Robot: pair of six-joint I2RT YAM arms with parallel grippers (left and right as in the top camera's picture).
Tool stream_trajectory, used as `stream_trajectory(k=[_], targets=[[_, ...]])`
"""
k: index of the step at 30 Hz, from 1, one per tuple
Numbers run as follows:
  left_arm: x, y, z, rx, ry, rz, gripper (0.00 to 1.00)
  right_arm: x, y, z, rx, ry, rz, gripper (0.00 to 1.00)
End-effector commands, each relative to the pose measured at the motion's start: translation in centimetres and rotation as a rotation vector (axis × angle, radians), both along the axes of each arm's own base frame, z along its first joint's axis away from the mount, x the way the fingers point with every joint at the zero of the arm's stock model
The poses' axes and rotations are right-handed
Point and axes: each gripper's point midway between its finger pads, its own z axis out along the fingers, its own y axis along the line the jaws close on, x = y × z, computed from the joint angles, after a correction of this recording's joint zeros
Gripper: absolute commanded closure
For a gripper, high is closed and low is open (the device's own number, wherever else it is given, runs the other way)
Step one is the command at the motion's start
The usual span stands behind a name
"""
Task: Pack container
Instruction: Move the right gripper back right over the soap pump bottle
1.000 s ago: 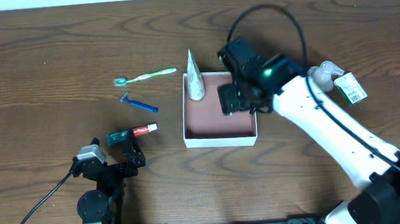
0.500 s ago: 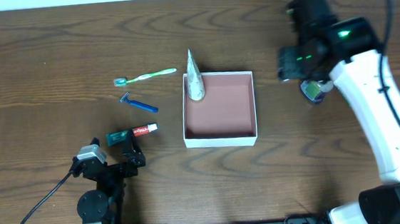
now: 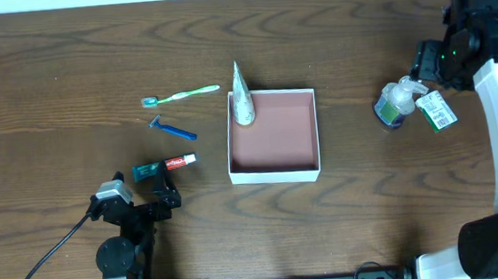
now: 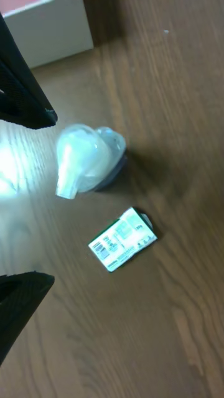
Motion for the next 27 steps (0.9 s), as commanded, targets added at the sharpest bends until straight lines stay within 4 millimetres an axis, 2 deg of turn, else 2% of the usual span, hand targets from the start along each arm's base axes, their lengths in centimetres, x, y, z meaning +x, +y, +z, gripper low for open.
stream_trajectory(k=[1, 7, 15, 27], targets=[[-0.1, -0.2, -1.6, 0.002, 0.049, -0.013, 0.02, -0.1, 0.4, -1.5, 0.041, 0.014, 0.040, 0.25], [-0.1, -0.2, -1.6, 0.002, 0.049, -0.013, 0.02, 0.9, 1.2, -3.5, 0.083, -0.014, 0.060, 0.23], [-0.1, -0.2, -1.6, 0.002, 0.049, -0.013, 0.02, 2.3, 2.1, -4.2, 0.105, -0.055, 0.146, 0.21], [-0.1, -0.2, -1.6, 0.002, 0.049, -0.014, 0.02, 2.5, 3.5, -6.8, 0.139, 0.017, 0.301, 0.24]])
